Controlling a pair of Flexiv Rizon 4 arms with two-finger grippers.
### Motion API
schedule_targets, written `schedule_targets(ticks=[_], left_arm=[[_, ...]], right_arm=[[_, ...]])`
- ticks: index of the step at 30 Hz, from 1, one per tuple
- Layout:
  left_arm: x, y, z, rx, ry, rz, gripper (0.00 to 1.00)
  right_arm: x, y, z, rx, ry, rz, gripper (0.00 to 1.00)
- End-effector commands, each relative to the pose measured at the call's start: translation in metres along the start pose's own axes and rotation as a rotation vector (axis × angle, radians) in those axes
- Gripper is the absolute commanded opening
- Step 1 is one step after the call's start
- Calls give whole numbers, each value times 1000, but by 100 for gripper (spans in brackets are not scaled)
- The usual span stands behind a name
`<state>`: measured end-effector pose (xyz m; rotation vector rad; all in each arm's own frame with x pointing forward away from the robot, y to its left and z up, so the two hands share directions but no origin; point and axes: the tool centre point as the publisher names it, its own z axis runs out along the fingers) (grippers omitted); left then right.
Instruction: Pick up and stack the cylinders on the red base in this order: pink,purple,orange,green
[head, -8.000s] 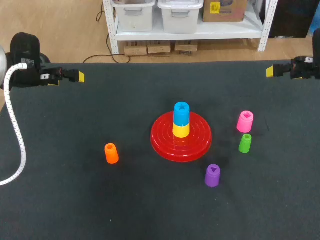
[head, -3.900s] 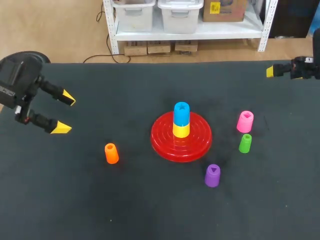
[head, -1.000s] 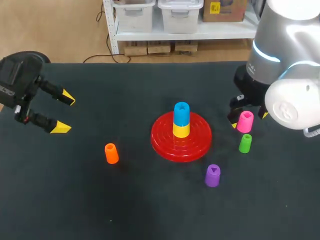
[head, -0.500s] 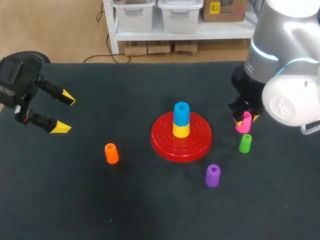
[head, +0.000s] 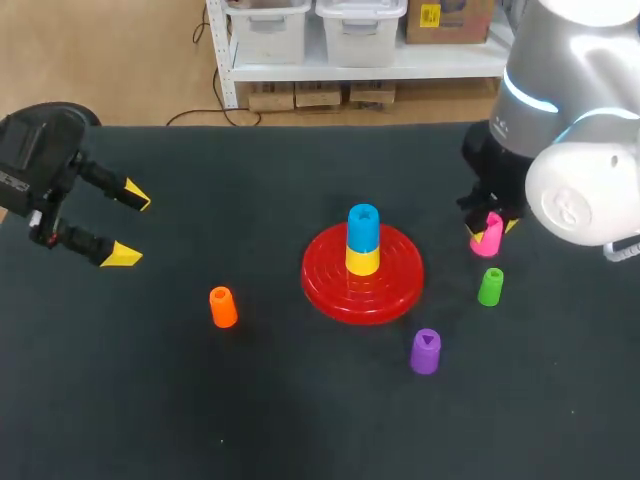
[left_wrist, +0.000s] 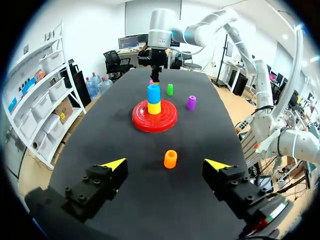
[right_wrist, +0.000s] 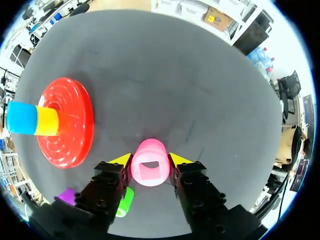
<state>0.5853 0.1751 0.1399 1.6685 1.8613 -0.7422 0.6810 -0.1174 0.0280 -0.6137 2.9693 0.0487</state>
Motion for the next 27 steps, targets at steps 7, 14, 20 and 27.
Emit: schedule_targets(ticks=[7,14,20,27], left_arm=[[1,0,0,1,-2,2,100],[1,0,0,1,-2,2,100],[1,0,0,1,-2,2,100],[1,0,0,1,-2,2,100]], right_arm=[[-2,18,-78,-36,-42,-94,0],[-15,51,-112,-84,-97,-182,0],[-27,73,-136,-115,-89,-280,0],[-33,105,-147,-171,-15,-428,0]])
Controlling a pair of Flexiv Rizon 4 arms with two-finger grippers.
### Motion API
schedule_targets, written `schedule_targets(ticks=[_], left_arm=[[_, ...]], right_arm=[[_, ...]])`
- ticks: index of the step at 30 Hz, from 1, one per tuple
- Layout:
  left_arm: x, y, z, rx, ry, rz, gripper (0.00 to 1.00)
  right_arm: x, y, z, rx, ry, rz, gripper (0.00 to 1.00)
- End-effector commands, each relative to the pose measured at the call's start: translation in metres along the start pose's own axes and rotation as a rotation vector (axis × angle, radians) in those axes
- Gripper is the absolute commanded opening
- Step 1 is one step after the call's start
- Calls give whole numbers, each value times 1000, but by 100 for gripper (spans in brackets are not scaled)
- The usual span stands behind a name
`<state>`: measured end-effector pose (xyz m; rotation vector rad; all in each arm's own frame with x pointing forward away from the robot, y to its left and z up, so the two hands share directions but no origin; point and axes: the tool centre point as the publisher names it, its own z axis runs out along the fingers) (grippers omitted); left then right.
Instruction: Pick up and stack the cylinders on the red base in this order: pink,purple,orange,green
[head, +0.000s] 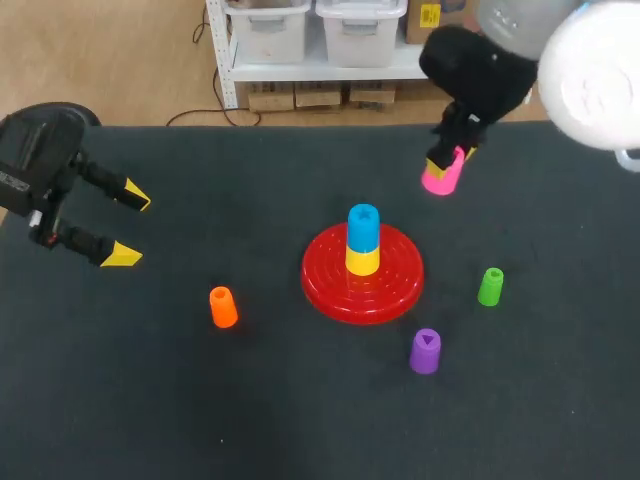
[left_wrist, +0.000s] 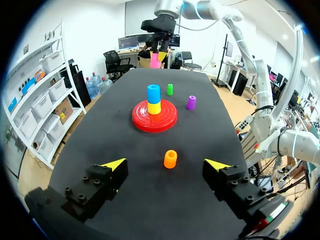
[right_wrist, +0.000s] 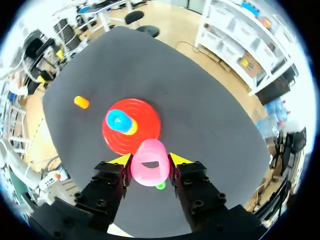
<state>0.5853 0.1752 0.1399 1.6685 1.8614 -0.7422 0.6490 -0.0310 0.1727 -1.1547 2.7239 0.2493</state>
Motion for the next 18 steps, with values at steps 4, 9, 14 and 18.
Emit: schedule_targets(ticks=[4,9,14,18], left_arm=[[1,0,0,1,-2,2,100],[1,0,0,1,-2,2,100],[1,0,0,1,-2,2,100],[1,0,0,1,-2,2,100]], right_arm=[[-22,22,0,-53,104,-85,0],[-29,37,12,-35,154,-140,0],[-37,39,24,-8,163,-154,0],[-39,38,30,-22,164,-147,0]])
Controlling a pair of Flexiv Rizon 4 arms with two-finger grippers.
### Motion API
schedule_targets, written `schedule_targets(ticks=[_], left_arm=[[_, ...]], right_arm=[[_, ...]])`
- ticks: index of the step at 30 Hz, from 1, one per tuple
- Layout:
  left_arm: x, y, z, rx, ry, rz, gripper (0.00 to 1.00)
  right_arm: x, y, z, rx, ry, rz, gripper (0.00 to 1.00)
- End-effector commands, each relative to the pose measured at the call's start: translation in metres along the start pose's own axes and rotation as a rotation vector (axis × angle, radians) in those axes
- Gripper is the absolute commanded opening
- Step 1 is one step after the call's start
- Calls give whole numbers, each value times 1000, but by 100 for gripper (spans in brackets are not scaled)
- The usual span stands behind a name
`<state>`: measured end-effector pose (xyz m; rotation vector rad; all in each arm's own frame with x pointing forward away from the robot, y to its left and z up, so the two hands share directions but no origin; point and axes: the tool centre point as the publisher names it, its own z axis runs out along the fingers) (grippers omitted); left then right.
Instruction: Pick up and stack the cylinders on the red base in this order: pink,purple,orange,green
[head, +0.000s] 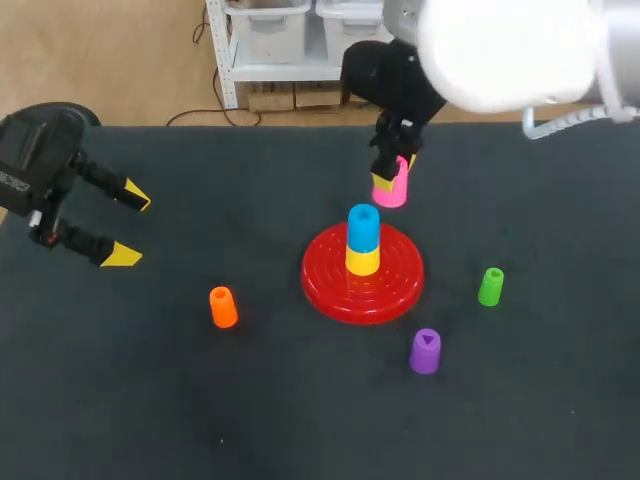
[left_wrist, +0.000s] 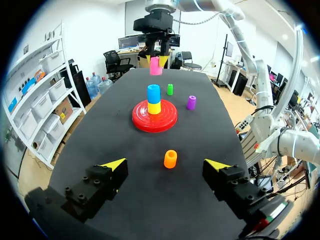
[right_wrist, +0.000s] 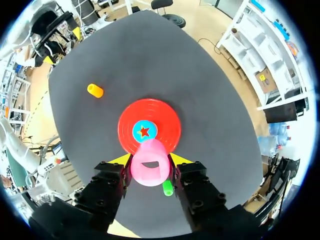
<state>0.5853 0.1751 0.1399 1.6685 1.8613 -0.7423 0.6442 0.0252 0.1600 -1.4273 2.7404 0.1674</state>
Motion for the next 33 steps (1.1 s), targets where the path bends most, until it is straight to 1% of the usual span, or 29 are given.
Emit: schedule_targets(ticks=[1,10,14,18,27,33], left_arm=[[1,0,0,1,-2,2,100],[1,0,0,1,-2,2,100],[1,0,0,1,-2,2,100],[1,0,0,1,-2,2,100],[1,0,0,1,-2,2,100],[1,0,0,1,-2,2,100]], right_arm=[[-7,-5,7,-9,17,6,0],[-13,-2,8,-24,-22,1,0],[-15,3,11,-35,-1,-24,0],[-17,8,17,-15,15,-33,0],[-21,14,27,-13,14,-32,0],[-22,16,29,-16,15,-40,0]])
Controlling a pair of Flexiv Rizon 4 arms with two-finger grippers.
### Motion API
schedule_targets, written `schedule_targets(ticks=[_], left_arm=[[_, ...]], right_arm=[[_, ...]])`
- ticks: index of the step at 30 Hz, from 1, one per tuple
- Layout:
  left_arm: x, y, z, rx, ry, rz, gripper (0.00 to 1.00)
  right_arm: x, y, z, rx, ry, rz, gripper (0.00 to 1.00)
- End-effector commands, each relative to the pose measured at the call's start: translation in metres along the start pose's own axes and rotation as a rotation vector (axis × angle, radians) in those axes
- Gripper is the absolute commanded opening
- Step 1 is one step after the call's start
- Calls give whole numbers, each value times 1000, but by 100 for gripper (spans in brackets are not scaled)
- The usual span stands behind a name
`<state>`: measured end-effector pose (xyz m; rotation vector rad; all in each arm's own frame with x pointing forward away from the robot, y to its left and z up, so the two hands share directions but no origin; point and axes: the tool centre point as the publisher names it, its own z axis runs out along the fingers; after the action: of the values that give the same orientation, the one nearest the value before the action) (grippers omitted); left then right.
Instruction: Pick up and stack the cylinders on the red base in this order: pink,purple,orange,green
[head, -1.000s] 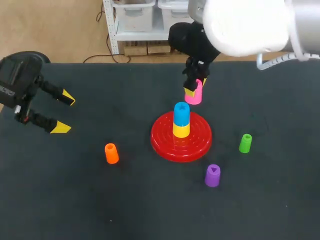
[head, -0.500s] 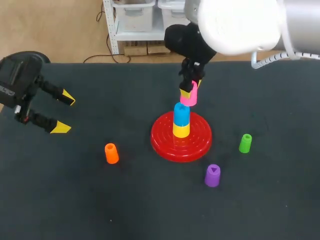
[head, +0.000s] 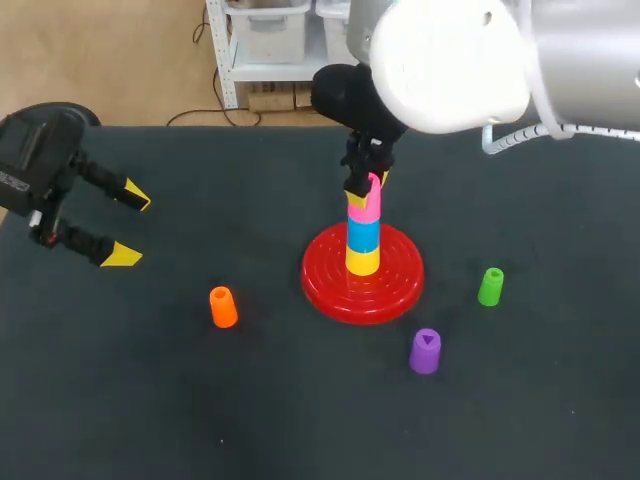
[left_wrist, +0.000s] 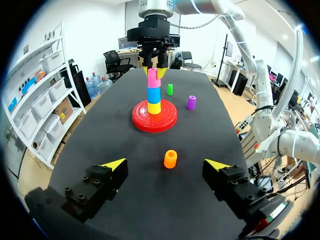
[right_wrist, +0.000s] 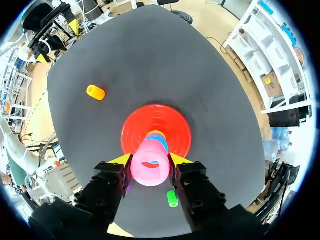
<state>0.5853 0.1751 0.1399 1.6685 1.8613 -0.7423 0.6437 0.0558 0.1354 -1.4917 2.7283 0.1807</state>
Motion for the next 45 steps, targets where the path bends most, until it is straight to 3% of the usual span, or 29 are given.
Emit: schedule_targets(ticks=[1,45], left_arm=[[1,0,0,1,-2,2,100],[1,0,0,1,-2,2,100]], right_arm=[[0,0,2,1,1,0,0],[1,-1,14,10,-8,5,0]])
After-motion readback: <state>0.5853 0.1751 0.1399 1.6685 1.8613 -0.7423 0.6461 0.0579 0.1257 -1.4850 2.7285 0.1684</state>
